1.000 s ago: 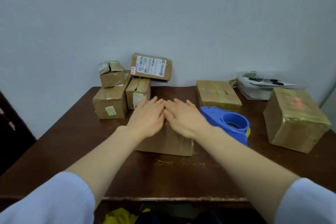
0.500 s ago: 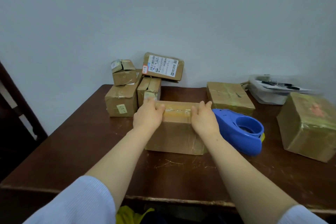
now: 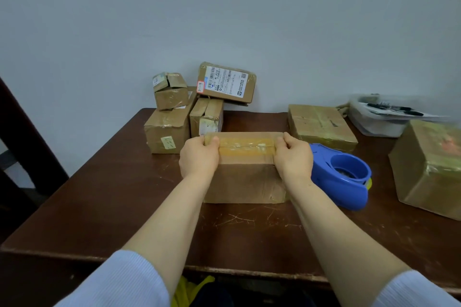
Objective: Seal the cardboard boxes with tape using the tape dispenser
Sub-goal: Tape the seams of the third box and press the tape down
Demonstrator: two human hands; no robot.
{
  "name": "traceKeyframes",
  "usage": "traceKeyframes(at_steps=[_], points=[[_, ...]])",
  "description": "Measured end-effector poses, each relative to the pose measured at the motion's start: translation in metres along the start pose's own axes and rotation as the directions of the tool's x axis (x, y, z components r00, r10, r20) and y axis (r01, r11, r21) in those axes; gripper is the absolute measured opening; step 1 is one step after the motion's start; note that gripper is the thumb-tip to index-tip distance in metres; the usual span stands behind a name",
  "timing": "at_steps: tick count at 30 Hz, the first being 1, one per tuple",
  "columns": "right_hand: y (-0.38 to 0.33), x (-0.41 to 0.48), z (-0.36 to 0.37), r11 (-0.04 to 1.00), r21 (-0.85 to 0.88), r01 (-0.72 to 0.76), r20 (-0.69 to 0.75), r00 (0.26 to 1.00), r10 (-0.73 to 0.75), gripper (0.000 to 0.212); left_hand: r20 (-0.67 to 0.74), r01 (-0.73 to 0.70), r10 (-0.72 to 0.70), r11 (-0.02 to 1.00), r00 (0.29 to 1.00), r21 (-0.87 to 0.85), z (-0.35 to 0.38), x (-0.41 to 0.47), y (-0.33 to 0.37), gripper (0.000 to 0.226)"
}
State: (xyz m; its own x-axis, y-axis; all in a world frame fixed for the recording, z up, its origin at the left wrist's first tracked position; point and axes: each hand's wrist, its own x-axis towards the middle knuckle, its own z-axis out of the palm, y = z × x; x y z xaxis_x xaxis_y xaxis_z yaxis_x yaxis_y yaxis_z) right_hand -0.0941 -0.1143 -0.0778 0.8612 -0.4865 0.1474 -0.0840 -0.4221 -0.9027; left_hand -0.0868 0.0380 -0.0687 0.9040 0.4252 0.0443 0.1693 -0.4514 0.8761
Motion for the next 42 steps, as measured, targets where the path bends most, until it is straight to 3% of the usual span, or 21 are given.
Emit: traceKeyframes(at_steps=[2,4,5,7,8,10,11,13,16,18,20,23,26,29,33,35,38,42], points=[[0.0,0.003,-0.004,0.996,-0.075,0.053,0.024,0.998,-0.052,0.04,-0.015,-0.004,0.004,1.0,1.0,0.01,-0.003,0.002,-0.003,0.026],[-0.004,0.008,-0.011,0.968,-0.235,0.082,0.115,0.992,-0.056,0.041,0.011,-0.057,0.056,0.992,0.998,0.114,-0.008,0.006,-0.003,0.036],[-0.007,0.011,-0.014,0.904,-0.408,0.129,0.174,0.983,-0.062,0.043,0.044,-0.086,0.079,0.976,0.996,0.2,-0.011,0.008,0.0,0.037],[-0.014,0.012,-0.016,0.671,-0.674,0.307,0.248,0.951,-0.186,0.047,0.093,-0.21,0.189,0.87,0.978,0.446,-0.015,0.01,0.007,0.034],[-0.018,0.008,-0.015,0.586,-0.696,0.416,0.298,0.909,-0.291,0.049,0.11,-0.321,0.313,0.777,0.943,0.541,-0.015,0.009,0.01,0.04],[-0.024,-0.002,-0.007,0.505,-0.595,0.625,0.484,0.78,-0.396,0.049,0.246,-0.587,0.558,0.591,0.792,0.553,-0.011,0.0,0.016,0.048],[-0.025,-0.006,-0.001,0.49,-0.54,0.684,0.578,0.725,-0.376,0.048,0.348,-0.671,0.583,0.543,0.734,0.505,-0.008,-0.004,0.016,0.047],[-0.024,-0.004,0.003,0.493,-0.489,0.719,0.68,0.669,-0.301,0.048,0.502,-0.702,0.492,0.541,0.711,0.464,-0.006,-0.004,0.012,0.049],[-0.022,0.009,-0.017,0.534,-0.426,0.73,0.72,0.631,-0.287,0.047,0.596,-0.726,0.424,0.489,0.682,0.483,-0.015,0.007,0.003,0.052],[-0.013,0.014,-0.035,0.604,-0.419,0.678,0.684,0.673,-0.281,0.045,0.609,-0.722,0.405,0.499,0.683,0.479,-0.02,0.009,-0.001,0.052],[-0.005,0.01,-0.045,0.71,-0.418,0.567,0.582,0.767,-0.27,0.044,0.539,-0.658,0.413,0.629,0.734,0.414,-0.017,0.007,-0.006,0.052],[-0.007,-0.001,-0.036,0.845,-0.35,0.404,0.479,0.853,-0.209,0.046,0.303,-0.412,0.344,0.889,0.889,0.2,-0.008,-0.005,-0.008,0.053],[-0.012,-0.001,-0.027,0.943,-0.272,0.189,0.406,0.912,-0.066,0.055,0.138,-0.14,0.14,0.99,0.98,-0.012,-0.001,-0.009,-0.009,0.061],[-0.007,0.002,-0.018,0.996,-0.079,0.05,0.251,0.968,-0.029,0.04,0.081,-0.016,0.019,0.999,0.996,-0.036,0.006,-0.002,-0.01,0.049],[0.001,0.005,-0.009,0.973,-0.193,0.124,0.053,0.992,-0.115,0.033,0.042,-0.084,0.082,0.996,0.996,0.033,0.003,-0.004,-0.008,0.032],[0.004,0.005,-0.009,0.973,-0.194,0.122,0.033,0.993,-0.118,0.027,0.031,-0.135,0.133,0.987,0.991,0.082,-0.001,-0.006,-0.009,0.033],[0.004,0.004,-0.012,0.971,-0.206,0.118,0.013,0.993,-0.118,0.036,0.013,-0.159,0.159,0.978,0.987,0.138,-0.007,-0.006,-0.008,0.039],[-0.008,0.011,-0.017,0.884,-0.411,0.222,0.204,0.968,-0.148,0.048,0.146,-0.239,0.198,0.895,0.969,0.376,-0.007,-0.002,0.008,0.042]])
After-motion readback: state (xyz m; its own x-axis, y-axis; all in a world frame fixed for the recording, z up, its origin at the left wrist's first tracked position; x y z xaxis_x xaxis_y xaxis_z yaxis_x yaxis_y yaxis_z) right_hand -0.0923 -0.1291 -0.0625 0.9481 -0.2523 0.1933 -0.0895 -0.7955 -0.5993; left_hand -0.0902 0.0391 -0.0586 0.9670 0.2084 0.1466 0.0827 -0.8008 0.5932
